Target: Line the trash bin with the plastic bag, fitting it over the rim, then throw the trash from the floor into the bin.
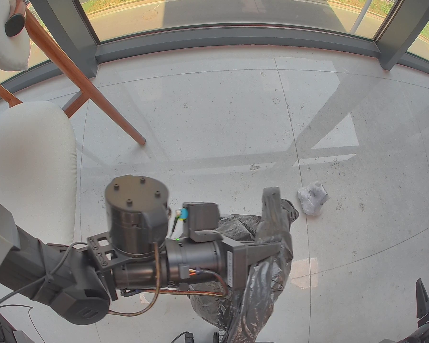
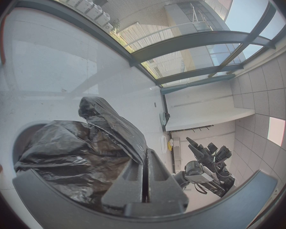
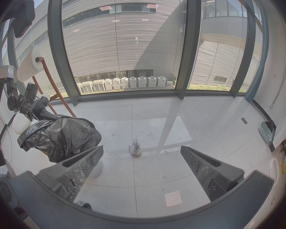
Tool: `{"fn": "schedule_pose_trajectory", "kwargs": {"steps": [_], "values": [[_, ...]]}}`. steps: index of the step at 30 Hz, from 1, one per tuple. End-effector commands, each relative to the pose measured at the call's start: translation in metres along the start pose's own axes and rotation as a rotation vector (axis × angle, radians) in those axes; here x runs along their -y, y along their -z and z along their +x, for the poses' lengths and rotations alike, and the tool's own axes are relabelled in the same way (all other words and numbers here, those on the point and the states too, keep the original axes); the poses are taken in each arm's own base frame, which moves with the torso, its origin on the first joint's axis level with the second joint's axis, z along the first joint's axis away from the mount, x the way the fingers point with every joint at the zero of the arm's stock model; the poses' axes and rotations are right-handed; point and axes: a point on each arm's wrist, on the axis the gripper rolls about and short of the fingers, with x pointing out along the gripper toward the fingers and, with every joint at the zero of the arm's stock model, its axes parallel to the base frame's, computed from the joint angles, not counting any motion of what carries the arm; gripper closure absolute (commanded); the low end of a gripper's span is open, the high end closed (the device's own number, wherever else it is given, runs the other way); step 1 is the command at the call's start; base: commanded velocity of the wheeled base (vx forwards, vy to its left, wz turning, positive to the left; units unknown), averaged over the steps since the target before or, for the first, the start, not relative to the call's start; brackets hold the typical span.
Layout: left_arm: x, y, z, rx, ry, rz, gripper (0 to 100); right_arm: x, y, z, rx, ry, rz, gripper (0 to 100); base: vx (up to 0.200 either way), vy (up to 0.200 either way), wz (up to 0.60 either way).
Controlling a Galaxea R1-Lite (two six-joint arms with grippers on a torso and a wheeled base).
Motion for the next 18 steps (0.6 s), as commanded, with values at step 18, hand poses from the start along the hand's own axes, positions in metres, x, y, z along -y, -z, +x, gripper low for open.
{"fn": "schedule_pose_trajectory", "kwargs": {"steps": [18], "values": [[-0.001,-0.019,-0.033,0.143,-0.048,-0.015,100,0.000,0.005,0.000,-0.007,0.000,-0.005,0,-0.178,-0.178,0.00]]}}
